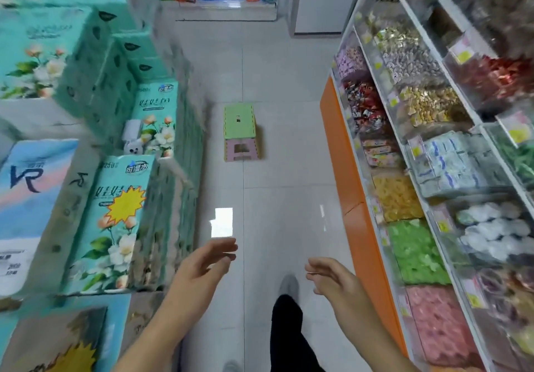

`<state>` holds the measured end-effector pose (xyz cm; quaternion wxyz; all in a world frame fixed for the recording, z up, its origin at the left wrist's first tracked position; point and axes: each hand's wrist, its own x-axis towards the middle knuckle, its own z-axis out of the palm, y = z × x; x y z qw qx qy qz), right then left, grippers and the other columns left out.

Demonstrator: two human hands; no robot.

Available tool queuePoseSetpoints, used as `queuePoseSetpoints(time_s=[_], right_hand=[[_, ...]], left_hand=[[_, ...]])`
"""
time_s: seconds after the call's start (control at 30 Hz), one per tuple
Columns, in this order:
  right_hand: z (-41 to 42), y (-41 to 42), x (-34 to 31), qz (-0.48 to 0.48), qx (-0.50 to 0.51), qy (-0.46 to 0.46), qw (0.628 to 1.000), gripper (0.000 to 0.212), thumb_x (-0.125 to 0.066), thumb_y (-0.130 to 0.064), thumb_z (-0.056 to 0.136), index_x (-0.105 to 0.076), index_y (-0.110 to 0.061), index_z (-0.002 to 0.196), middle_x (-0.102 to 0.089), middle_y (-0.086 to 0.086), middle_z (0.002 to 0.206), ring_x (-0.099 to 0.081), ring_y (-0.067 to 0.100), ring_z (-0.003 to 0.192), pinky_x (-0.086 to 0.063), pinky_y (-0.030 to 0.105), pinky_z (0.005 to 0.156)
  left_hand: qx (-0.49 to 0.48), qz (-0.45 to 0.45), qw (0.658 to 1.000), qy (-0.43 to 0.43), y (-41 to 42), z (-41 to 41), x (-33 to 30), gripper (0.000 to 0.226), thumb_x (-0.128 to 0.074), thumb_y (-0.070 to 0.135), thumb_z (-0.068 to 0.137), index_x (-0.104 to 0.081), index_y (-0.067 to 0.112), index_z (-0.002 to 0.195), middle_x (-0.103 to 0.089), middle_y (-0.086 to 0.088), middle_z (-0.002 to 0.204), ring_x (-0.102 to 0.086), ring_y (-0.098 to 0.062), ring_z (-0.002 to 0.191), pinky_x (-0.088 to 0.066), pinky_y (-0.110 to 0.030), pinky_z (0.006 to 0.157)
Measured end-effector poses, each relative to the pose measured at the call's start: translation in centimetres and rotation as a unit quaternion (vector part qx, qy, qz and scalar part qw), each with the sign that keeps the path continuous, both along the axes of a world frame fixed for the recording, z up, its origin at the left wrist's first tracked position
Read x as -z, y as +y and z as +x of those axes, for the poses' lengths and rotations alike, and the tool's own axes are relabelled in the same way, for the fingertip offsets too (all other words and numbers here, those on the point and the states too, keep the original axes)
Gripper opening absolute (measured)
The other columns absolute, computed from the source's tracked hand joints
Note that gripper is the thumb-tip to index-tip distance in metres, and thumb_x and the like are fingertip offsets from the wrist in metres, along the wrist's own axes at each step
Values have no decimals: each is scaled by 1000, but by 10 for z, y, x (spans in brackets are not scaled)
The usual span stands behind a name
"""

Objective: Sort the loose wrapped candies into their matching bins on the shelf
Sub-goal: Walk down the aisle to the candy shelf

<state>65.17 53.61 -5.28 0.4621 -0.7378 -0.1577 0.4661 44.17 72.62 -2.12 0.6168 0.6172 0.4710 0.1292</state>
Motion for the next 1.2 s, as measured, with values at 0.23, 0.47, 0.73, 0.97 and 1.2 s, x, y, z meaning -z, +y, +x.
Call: queuePoseSetpoints(time_s=[0.23,0.47,0.73,0.97,1.2], right_hand=[[128,125,4,-7,-46,13,999,24,-61,-17,100,-72,-32,116,-73,-13,117,-67,7,114,-51,47,106],[216,277,-14,23,-68,-2,997,30,-63,-38,85,-73,-36,113,-74,-11,117,-67,8,114,-51,47,106],[291,425,-6,19,-1,3,1000,24,-65,-16,99,-71,-29,117,-74,-11,117,-67,7,115,-50,46,107],[355,504,-5,8,55,23,998,36,-65,-39,84,-71,-31,118,-74,-13,115,-67,7,114,-52,39,104],[490,573,28,18,114,29,993,22,-65,-19,97,-73,-30,116,-75,-8,115,-67,8,114,-50,39,108]], left_hand=[[-55,-20,998,17,92,99,6,38,-57,-2,100,-75,29,115,-76,6,115,-70,-12,108,-54,-45,100],[-71,-34,997,19,202,169,15,47,-59,-1,100,-75,42,107,-76,6,116,-71,-15,109,-53,-50,101],[-3,-61,998,6,372,260,17,39,-66,4,97,-76,42,103,-77,4,114,-71,-15,109,-53,-49,101],[44,-36,998,-11,511,378,-4,25,-68,17,93,-76,37,105,-77,-1,112,-71,-22,108,-55,-46,97],[105,-28,994,16,598,541,21,25,-70,15,93,-77,36,102,-77,-2,110,-72,-23,106,-56,-38,93]])
